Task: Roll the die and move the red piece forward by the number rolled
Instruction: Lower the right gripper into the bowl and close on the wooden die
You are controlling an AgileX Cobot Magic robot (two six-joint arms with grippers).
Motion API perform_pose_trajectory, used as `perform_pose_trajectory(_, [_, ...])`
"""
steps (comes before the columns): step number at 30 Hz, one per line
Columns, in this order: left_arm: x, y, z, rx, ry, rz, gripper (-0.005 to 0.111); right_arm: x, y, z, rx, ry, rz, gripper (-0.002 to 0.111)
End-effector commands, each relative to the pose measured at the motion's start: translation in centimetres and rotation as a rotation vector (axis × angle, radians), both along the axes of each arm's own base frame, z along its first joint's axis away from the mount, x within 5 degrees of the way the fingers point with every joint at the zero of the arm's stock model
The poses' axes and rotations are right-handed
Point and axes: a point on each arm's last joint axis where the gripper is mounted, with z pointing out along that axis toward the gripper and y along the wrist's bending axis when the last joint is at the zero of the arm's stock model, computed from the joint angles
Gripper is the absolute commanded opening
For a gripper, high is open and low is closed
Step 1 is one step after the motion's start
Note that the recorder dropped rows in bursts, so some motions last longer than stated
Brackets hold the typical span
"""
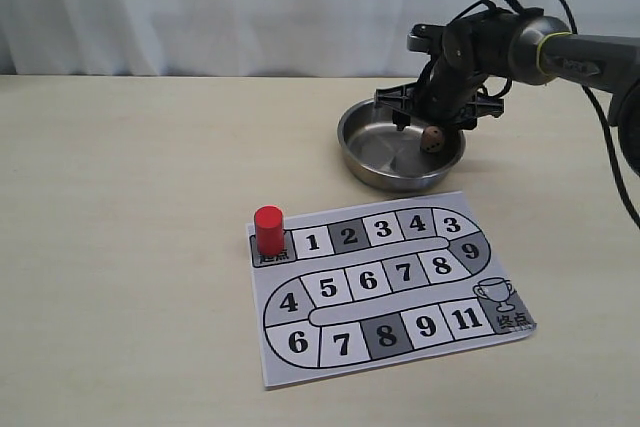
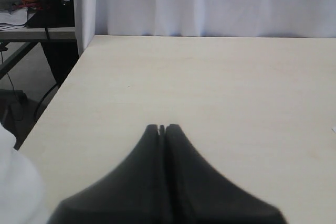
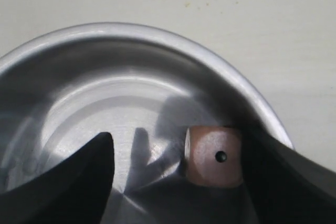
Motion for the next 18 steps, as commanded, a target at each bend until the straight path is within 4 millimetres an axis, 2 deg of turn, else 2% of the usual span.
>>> perform_pose_trajectory(1, [0.0, 0.0, 0.3, 0.002, -0.018, -0.008, 0.0, 0.0, 0.3, -0.2, 0.044, 0.003, -0.019, 0.064])
perform_pose_trajectory(9, [0.0, 0.0, 0.3, 0.002, -0.018, -0.008, 0.0, 0.0, 0.4, -0.1, 0.035, -0.003, 0.031, 0.064])
perform_pose_trajectory(18, [0.0, 0.0, 0.3, 0.002, -0.018, -0.008, 0.0, 0.0, 0.4, 0.9, 0.018, -0.013, 0.049, 0.064])
